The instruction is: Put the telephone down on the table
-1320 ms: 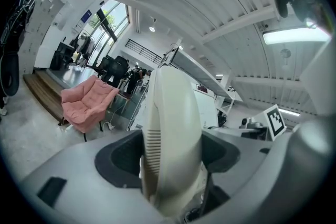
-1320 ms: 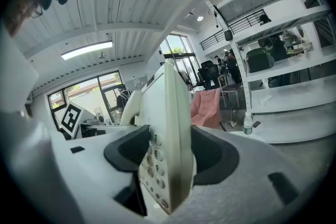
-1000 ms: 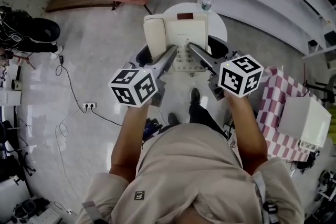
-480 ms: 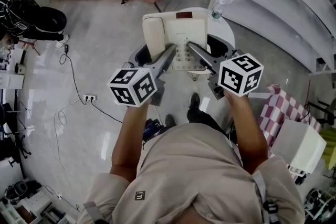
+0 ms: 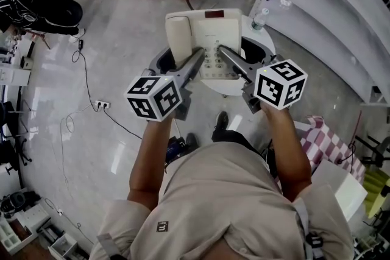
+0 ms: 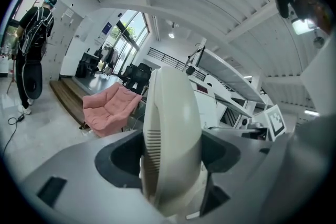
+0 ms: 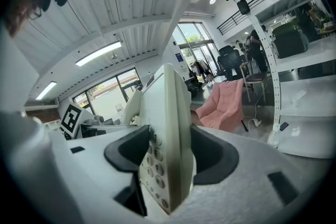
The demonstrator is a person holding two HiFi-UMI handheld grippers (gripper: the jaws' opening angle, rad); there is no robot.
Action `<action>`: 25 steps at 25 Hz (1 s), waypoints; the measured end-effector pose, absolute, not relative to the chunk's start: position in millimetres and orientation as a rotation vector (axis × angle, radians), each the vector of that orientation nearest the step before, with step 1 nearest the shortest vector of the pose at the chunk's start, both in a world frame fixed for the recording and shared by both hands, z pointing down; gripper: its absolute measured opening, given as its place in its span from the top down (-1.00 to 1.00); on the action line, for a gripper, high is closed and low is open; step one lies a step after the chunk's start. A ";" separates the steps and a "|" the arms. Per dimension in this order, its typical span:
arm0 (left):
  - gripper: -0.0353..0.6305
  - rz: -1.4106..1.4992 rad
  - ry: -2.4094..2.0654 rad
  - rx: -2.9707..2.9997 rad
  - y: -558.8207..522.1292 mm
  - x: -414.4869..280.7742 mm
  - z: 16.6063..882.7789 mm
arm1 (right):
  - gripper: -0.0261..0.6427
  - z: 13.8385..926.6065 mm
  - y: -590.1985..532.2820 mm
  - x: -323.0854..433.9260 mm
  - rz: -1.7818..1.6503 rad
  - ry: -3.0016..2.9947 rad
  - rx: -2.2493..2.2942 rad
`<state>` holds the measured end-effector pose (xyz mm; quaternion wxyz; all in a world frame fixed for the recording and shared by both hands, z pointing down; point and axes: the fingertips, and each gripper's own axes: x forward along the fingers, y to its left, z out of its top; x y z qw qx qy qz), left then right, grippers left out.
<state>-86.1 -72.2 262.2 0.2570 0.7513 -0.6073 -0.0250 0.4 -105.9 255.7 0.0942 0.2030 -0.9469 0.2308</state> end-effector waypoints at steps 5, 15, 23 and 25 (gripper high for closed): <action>-0.05 -0.066 -1.678 2.010 -95.9 -82.3 265.0 | 0.22 258.8 -132.5 3.2 0.688 -2.812 0.561; -0.05 -0.049 -1.729 1.994 -125.4 -76.8 263.4 | 0.22 260.4 -163.8 7.7 0.702 -2.835 0.512; -0.05 -0.051 -1.685 2.005 -145.7 -91.1 272.4 | 0.22 267.5 -182.3 -6.1 0.698 -2.808 0.542; -0.05 -0.049 -1.668 2.020 -153.6 -93.6 273.8 | 0.22 268.8 -188.4 -7.6 0.702 -2.802 0.567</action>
